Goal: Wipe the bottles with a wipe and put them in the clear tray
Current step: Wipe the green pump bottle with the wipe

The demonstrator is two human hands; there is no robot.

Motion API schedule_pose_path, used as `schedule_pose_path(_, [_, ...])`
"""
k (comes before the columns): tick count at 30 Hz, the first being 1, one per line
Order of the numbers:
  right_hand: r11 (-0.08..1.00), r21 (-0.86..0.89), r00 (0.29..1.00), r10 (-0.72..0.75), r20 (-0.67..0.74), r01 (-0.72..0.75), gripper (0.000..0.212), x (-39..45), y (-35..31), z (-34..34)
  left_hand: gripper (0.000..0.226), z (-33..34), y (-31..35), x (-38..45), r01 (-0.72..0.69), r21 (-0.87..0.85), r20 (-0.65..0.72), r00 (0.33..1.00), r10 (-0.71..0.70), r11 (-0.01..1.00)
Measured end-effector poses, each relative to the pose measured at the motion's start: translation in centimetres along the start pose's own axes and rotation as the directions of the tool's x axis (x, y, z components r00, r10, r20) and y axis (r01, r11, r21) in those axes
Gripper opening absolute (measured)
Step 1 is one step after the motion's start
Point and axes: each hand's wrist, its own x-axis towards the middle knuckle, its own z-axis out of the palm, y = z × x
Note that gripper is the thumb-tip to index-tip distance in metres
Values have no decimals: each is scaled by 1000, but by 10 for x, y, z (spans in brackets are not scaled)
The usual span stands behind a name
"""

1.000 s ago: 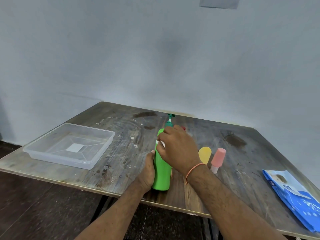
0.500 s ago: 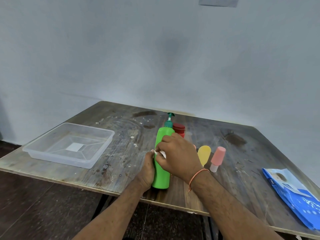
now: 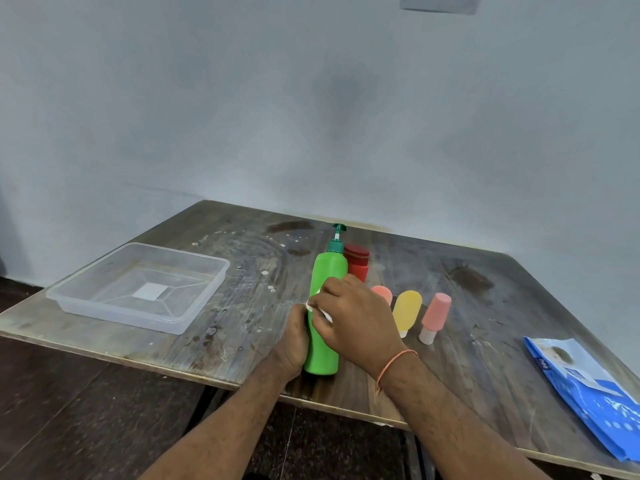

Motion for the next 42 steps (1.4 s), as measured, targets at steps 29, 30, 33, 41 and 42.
schedule_pose_path(29, [995, 100, 978, 30, -207, -10, 7, -29, -1, 19, 53, -5, 2, 5, 26, -54, 31, 999, -24, 998])
schedule_pose_path(30, [993, 116, 979, 23, -201, 1, 8, -31, -4, 21, 53, -5, 2, 4, 12, -67, 32, 999, -10, 998])
schedule_pose_path(33, [990, 136, 982, -20, -190, 46, 6, -37, -5, 24, 47, -7, 0, 6, -3, -40, -8, 1000, 2, 999])
schedule_pose_path(41, [987, 159, 968, 36, -248, 4, 6, -38, -8, 28, 50, -8, -3, 7, -15, -16, 10, 1000, 15, 1000])
schedule_pose_path(42, [987, 158, 972, 6, -235, 32, 7, -40, -7, 27, 49, -8, -3, 7, -15, -14, 0, 1000, 15, 1000])
